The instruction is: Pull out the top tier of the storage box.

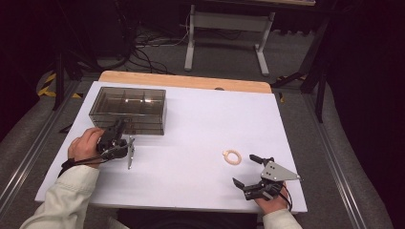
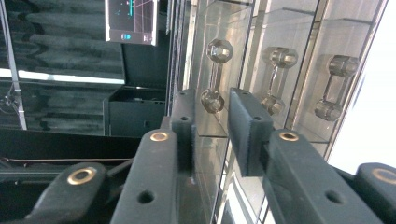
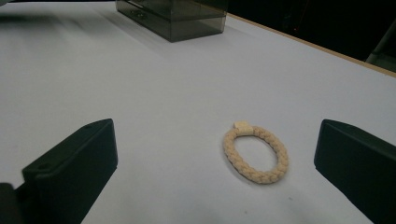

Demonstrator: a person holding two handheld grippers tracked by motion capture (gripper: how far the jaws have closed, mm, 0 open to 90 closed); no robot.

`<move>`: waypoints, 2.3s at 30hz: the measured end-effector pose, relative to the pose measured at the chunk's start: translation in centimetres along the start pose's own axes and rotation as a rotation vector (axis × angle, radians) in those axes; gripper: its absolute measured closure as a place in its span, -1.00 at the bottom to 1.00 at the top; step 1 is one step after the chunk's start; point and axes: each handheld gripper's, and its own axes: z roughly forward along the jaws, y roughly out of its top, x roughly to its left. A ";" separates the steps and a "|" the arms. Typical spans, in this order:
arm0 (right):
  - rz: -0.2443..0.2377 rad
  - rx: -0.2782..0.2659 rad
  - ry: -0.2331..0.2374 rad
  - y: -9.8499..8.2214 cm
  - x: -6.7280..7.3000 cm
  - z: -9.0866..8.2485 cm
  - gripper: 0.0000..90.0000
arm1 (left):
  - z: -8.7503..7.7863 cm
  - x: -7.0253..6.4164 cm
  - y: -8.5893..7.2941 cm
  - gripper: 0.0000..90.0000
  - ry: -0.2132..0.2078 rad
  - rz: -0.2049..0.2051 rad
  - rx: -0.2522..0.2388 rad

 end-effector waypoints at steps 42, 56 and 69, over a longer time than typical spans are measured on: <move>0.000 0.014 0.006 0.0 0.1 -0.1 -1.00 | -1.8 0.9 -0.3 0.77 -0.076 -0.013 -0.011; -0.006 0.012 0.005 0.0 0.1 0.0 -1.00 | -2.5 1.6 -0.8 0.67 -0.144 -0.031 -0.041; -0.007 0.011 0.005 0.0 0.1 0.0 -1.00 | -3.3 2.8 -1.2 0.36 -0.191 -0.128 -0.107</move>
